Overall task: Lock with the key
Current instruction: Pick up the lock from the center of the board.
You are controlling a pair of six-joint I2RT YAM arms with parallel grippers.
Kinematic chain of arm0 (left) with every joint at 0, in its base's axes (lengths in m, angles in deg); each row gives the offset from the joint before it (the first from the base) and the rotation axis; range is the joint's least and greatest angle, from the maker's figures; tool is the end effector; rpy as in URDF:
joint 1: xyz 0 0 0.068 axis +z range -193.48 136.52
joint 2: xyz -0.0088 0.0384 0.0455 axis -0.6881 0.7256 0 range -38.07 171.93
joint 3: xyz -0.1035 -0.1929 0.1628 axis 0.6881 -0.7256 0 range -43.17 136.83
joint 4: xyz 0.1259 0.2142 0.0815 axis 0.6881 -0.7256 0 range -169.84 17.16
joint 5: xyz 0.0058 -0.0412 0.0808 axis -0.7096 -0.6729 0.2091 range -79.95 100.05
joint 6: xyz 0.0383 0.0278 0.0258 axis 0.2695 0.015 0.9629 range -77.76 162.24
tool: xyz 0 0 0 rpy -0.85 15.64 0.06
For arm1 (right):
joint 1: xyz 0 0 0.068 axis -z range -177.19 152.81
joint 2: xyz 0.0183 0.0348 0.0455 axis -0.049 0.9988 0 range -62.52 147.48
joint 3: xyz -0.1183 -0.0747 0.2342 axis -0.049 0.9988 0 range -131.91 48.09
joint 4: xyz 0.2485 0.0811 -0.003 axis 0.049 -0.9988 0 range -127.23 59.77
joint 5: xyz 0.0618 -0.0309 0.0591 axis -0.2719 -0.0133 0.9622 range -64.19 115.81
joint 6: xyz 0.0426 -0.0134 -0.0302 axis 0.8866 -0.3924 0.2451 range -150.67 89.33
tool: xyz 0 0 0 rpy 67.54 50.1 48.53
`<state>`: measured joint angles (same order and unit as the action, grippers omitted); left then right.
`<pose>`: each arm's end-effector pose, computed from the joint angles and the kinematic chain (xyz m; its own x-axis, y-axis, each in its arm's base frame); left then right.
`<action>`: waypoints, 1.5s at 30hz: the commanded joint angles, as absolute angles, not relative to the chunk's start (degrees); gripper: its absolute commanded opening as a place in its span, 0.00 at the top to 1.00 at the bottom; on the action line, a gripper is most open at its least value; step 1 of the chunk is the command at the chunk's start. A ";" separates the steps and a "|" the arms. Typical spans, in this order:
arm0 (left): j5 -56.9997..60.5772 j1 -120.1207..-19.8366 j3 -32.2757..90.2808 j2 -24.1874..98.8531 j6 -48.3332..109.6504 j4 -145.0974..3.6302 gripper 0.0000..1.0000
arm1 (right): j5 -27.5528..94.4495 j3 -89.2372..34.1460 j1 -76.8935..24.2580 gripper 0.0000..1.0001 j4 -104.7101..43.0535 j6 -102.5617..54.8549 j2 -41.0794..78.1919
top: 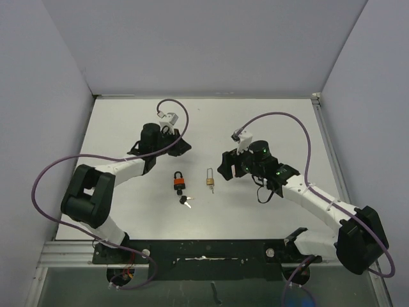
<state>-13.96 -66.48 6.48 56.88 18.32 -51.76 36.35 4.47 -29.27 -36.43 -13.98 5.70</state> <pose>0.3211 -0.1519 0.2008 -0.6286 -0.1355 -0.7659 0.4853 0.7012 -0.5224 0.2197 0.1454 0.2553 -0.6038 -0.0452 -0.7958 -0.5030 0.7961 0.3364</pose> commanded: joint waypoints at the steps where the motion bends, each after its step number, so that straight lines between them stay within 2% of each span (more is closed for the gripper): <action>1: -16.11 -65.80 7.63 49.24 22.25 -54.68 1.00 | 31.68 1.79 -31.64 0.17 -34.10 -16.31 7.13; 2: -15.56 -65.80 7.53 48.12 23.04 -55.70 1.00 | 31.89 2.03 -31.79 0.04 -32.89 -15.66 7.32; 3: -14.68 -65.80 7.20 46.61 23.60 -56.34 1.00 | 32.32 2.70 -31.87 0.02 -30.50 -14.86 7.30; 7: -11.44 -65.80 5.71 42.25 25.14 -57.67 1.00 | 37.21 6.12 -31.51 0.02 -21.59 -11.89 6.60; 15: -8.39 -65.80 3.56 37.25 25.71 -57.78 1.00 | 51.05 12.93 -24.07 0.01 -1.60 -0.66 6.97; 17: -8.13 -65.80 3.23 36.83 25.72 -57.72 1.00 | 52.49 13.05 -23.78 0.12 -0.58 -0.89 7.71; 18: -8.04 -65.80 3.17 36.70 25.72 -57.65 1.00 | 52.15 12.61 -23.88 0.21 -1.73 -0.87 8.06; 19: -8.02 -65.80 3.04 36.72 25.71 -57.59 1.00 | 51.25 11.33 -24.05 0.28 -4.64 -0.33 8.47; 21: -7.89 -65.80 2.81 36.72 25.66 -57.34 1.00 | 47.34 7.00 -25.24 0.34 -15.58 -1.39 9.81; 24: -7.55 -65.67 2.50 36.96 25.16 -57.37 1.00 | 37.35 3.14 -31.05 0.33 -24.92 -7.99 10.86; 28: -7.76 -64.59 2.03 36.99 24.06 -57.54 1.00 | 21.72 -0.22 -39.60 0.26 -32.11 -12.34 12.98; 31: -8.56 -63.32 1.35 36.75 23.30 -57.28 1.00 | 16.35 -1.95 -42.63 0.29 -34.09 -12.34 17.22; 33: -8.99 -62.64 0.35 36.45 23.03 -57.35 1.00 | 14.87 -2.01 -43.59 0.31 -33.58 -11.68 19.61; 45: -10.25 -61.44 -1.07 37.33 23.31 -55.80 1.00 | 12.33 -3.84 -45.30 0.32 -31.46 -8.20 29.37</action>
<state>-8.60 -62.05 -1.67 38.87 23.54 -59.30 14.91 -0.66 -44.41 -33.87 -9.24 28.30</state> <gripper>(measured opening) 0.006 0.682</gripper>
